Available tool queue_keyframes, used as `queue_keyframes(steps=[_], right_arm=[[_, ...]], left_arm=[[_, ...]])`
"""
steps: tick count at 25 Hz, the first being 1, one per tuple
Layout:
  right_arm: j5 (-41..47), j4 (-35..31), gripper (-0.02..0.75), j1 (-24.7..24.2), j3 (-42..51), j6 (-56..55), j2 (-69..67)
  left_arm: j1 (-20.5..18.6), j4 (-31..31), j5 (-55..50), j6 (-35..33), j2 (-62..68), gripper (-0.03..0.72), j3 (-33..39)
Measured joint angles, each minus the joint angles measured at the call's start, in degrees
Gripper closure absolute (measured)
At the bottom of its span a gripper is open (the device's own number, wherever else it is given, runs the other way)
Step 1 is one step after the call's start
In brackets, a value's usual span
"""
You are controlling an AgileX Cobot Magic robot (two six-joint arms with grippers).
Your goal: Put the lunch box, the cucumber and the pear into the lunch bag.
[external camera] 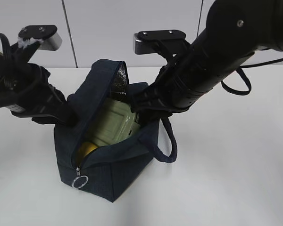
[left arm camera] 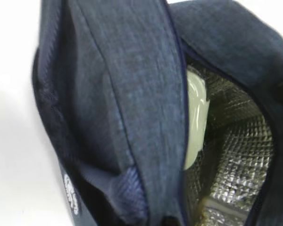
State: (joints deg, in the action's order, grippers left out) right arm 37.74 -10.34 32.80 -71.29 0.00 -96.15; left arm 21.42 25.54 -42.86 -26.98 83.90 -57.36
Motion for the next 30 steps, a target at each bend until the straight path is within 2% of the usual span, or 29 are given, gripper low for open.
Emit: queue_keyframes(steps=[2, 3, 4, 5, 7, 12, 15, 19, 25, 27, 30], right_arm=[[-0.79, 0.12, 0.482, 0.00, 0.00, 1.03, 0.50], [-0.95, 0.12, 0.440, 0.00, 0.00, 1.17, 0.63], [-1.17, 0.12, 0.440, 0.00, 0.00, 2.00, 1.24], [-1.31, 0.12, 0.278, 0.00, 0.00, 2.64, 1.96], [-1.60, 0.12, 0.229, 0.00, 0.00, 3.94, 3.26], [-2.97, -1.14, 0.203, 0.24, 0.24, 7.50, 8.50], [-7.37, -6.19, 0.201, 2.86, 3.63, 12.34, 13.59], [-20.22, -13.58, 0.209, 10.31, 14.37, 19.12, 19.37], [-43.35, -15.49, 0.237, 23.62, 29.30, 22.18, 21.05], [-46.99, -15.68, 0.240, 25.70, 30.98, 22.29, 20.31], [-50.33, -15.82, 0.243, 26.14, 31.45, 22.36, 18.91]], left_arm=[[0.00, 0.13, 0.06, 0.04, -1.62, 0.484, 0.00], [0.00, 0.13, 0.06, 0.04, -2.39, 0.436, 0.00], [0.00, 0.13, 0.06, 0.04, -3.30, 0.402, 0.00], [0.00, 0.13, 0.06, 0.04, -4.24, 0.373, 0.00], [0.00, 0.13, 0.06, 0.04, -5.93, 0.345, 0.00], [0.00, 0.34, 1.63, -0.26, -12.20, 0.331, 1.34], [0.00, 1.15, 7.84, -0.41, -18.41, 0.330, 7.62], [1.00, 3.08, 17.97, -1.56, -28.69, 0.330, 19.26], [2.48, 3.84, 22.64, -2.52, -39.78, 0.341, 28.95], [2.48, 3.84, 22.64, -2.57, -41.44, 0.341, 29.74], [2.48, 3.84, 22.58, -2.57, -41.97, 0.345, 29.89]])
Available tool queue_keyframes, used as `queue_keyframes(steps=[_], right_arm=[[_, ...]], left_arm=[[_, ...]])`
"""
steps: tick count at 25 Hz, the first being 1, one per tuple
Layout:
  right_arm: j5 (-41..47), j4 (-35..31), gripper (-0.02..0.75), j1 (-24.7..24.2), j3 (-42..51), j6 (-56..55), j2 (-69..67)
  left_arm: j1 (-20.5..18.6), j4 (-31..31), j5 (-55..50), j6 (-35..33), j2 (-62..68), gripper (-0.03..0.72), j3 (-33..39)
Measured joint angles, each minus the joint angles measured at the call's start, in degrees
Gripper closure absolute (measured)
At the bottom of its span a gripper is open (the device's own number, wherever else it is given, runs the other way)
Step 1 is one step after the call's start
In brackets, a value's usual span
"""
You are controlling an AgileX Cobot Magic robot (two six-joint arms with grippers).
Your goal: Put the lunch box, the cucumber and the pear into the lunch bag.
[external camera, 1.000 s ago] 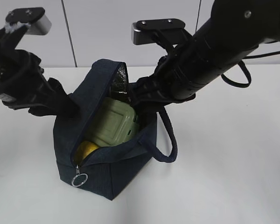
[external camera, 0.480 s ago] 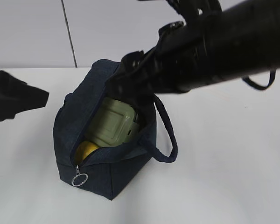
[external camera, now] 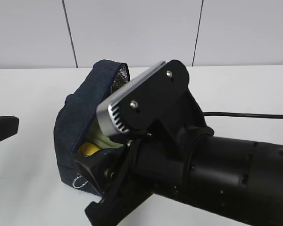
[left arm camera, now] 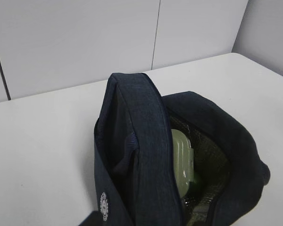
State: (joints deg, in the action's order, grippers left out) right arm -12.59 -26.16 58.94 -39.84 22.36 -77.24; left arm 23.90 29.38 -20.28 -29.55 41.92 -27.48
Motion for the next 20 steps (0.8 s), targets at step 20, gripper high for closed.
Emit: queue_keyframes(steps=[20], right_arm=[[-15.14, 5.86, 0.346, 0.86, 7.61, -10.24, -16.89]], left_arm=[[0.00, -0.21, -3.92, 0.00, 0.00, 0.348, 0.00]])
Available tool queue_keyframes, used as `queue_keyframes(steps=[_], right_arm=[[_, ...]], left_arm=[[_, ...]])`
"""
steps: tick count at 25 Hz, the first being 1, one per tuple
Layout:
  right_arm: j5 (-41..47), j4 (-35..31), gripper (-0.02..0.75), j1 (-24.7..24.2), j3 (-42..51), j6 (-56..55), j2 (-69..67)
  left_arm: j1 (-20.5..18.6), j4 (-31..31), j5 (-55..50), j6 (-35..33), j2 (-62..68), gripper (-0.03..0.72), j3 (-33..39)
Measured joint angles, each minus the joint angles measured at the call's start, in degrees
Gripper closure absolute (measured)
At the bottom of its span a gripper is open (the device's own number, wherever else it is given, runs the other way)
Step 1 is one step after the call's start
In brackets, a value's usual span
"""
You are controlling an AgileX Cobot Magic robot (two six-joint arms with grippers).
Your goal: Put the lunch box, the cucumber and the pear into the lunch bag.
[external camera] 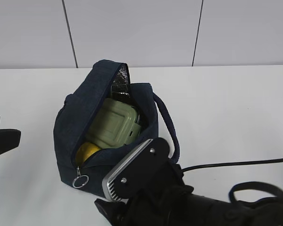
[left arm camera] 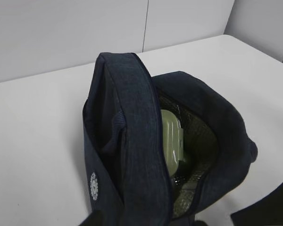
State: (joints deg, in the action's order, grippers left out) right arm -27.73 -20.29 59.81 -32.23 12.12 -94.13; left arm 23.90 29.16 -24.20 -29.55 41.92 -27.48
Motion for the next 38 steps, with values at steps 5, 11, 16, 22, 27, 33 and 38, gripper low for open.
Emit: queue_keyframes(steps=[5, 11, 16, 22, 27, 33, 38], right_arm=[[-2.87, 6.43, 0.346, 0.00, -2.77, -8.17, -8.79], [-10.54, 6.89, 0.345, 0.00, -3.69, -10.00, -13.66], [-13.80, 6.83, 0.345, 0.00, -5.75, -10.25, -17.45], [-13.92, 5.45, 0.345, 0.00, -10.57, -10.25, -21.01], [-13.92, 2.17, 0.345, 0.00, -12.54, -8.63, -23.00], [-13.11, 1.07, 0.344, 0.00, -16.22, -7.61, -24.53], [-11.54, 0.94, 0.344, 0.00, -17.81, -7.43, -24.86]], left_arm=[[0.00, -0.04, -1.36, 0.00, 0.00, 0.348, 0.00], [0.00, -0.11, -2.47, 0.00, 0.00, 0.351, 0.00], [0.00, -0.38, -2.49, 0.00, 0.00, 0.354, 0.00], [0.00, -0.42, -2.50, 0.00, 0.00, 0.356, 0.00], [0.00, -0.42, -2.50, 0.00, 0.00, 0.356, 0.00], [0.00, -0.46, -2.61, -0.01, 0.00, 0.356, 0.00], [0.00, -0.46, -2.72, -0.13, 0.00, 0.356, 0.00]])
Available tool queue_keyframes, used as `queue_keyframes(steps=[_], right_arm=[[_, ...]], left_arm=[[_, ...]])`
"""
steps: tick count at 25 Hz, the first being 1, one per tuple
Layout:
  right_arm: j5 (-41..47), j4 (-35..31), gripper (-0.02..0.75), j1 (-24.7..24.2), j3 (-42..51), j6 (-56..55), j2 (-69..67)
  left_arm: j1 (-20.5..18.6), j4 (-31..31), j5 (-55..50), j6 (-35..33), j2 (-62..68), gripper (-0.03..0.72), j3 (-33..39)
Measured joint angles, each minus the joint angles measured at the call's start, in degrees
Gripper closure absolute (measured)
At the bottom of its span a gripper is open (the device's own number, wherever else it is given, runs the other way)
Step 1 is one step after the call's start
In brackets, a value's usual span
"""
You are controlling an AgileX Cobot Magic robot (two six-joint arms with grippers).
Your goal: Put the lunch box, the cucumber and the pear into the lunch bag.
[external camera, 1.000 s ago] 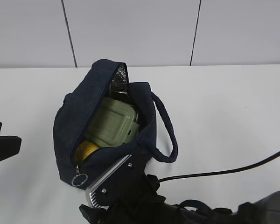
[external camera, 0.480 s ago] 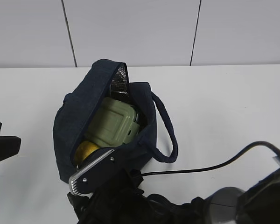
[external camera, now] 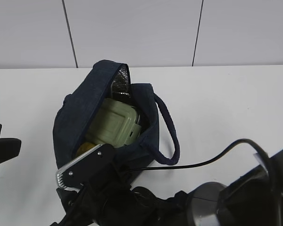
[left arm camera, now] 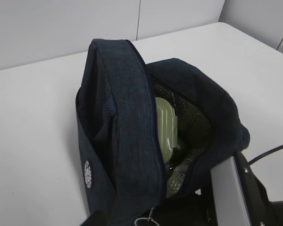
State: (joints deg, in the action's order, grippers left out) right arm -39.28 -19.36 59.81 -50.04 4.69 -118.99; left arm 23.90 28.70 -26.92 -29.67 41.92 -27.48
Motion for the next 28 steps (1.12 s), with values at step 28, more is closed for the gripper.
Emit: queue_keyframes(steps=[28], right_arm=[[4.52, -7.72, 0.456, 0.22, 0.21, 9.78, 1.51]], left_arm=[[0.00, -1.73, -0.21, -0.04, 0.00, 0.356, 0.00]])
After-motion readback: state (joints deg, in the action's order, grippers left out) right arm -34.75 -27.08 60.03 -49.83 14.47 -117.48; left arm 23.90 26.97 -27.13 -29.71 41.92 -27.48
